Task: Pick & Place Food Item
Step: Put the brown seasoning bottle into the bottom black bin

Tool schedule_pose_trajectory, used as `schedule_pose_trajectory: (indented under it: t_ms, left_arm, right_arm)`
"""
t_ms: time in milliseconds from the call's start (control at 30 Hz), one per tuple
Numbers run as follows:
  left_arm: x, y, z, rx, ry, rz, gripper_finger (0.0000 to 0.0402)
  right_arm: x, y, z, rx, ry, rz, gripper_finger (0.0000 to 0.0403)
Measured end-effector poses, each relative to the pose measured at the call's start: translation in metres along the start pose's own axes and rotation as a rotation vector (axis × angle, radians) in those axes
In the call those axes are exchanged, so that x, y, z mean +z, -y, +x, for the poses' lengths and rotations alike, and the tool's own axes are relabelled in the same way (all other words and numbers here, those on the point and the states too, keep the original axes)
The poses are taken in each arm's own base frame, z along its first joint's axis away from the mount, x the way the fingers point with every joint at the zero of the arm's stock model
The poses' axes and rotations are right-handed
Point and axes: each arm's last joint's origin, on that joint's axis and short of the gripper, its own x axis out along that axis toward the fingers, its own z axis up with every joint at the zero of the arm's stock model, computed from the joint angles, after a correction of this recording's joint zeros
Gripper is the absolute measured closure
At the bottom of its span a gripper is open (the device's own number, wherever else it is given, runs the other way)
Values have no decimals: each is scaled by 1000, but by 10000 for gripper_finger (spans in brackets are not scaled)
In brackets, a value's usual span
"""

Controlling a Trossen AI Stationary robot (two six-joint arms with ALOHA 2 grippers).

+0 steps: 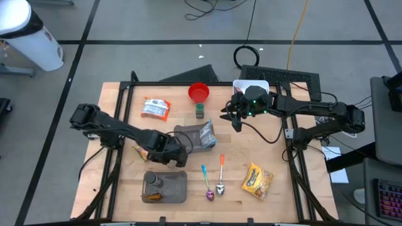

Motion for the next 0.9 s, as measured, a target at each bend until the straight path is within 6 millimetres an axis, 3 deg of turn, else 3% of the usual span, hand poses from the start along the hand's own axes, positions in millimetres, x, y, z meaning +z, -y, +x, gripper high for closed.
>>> schedule_pose_trajectory:
  t_ms: [467,767,900]
  left_arm:
    - [2,1,20,72,-19,-42,9]
    - [3,1,21,74,23,-50,9]
    - [3,1,21,73,22,-50,9]
  right_arm:
    - [-3,0,1,2,-3,1,261]
    - [-37,7,16,86,8,131,263]
    - [-44,7,18,123,33,164,267]
